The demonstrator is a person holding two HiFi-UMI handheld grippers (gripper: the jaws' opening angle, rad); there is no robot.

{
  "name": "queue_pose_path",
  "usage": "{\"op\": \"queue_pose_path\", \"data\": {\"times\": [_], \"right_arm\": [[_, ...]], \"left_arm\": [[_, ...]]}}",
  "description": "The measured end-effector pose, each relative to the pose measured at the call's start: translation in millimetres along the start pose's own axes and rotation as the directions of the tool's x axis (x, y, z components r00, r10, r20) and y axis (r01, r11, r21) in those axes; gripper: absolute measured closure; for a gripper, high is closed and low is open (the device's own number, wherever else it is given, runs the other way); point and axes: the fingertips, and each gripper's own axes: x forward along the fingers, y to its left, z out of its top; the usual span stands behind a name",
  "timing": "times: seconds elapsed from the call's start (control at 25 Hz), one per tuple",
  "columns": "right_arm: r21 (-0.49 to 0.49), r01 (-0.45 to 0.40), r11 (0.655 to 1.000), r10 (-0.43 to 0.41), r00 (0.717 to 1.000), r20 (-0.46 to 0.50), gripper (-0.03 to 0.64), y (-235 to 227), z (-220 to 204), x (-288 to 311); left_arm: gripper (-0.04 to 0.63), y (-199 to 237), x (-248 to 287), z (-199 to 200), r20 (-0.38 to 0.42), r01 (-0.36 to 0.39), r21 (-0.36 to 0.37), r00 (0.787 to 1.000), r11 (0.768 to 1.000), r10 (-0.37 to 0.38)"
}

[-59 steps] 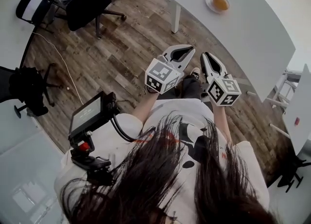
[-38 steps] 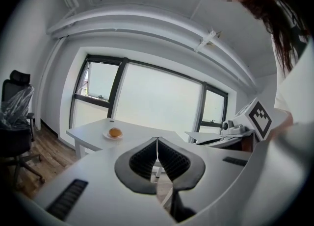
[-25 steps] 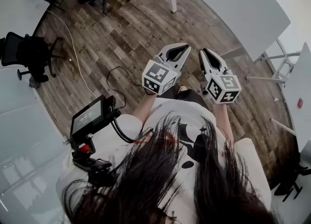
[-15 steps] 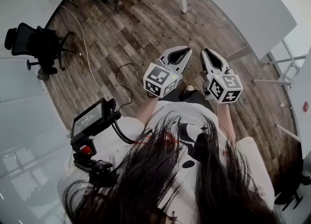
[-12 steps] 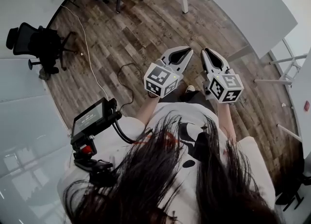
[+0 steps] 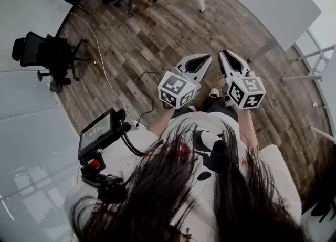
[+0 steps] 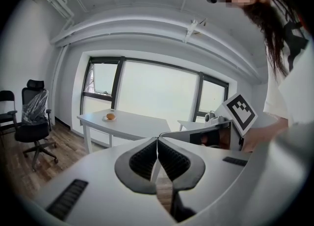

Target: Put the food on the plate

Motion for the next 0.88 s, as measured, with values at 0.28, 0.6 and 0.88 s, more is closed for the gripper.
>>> {"op": "queue_pose_path", "data": {"times": [0.28, 0.6, 0.88], "right_arm": [[-0.027, 0.005, 1.0, -0.005, 1.0, 0.004, 0.559, 78.6, -19.2, -23.8], [-0.02, 0.0, 1.0, 0.0, 1.0, -0.012, 0.56, 121.1, -45.8, -32.3], [-0.029, 0.018, 0.999, -0.019, 0.999, -0.035, 0.56, 133.6, -68.5, -40.9]], "left_arm": [[0.589, -13.8, -83.4, -7.5, 0.028, 0.008, 0.008, 1.0, 1.0, -0.008], [0.589, -12.4, -127.0, -28.2, 0.029, 0.002, -0.014, 1.0, 1.0, -0.002], [0.589, -16.5, -139.1, -41.6, 0.037, 0.02, -0.021, 0.999, 1.0, -0.019]]}}
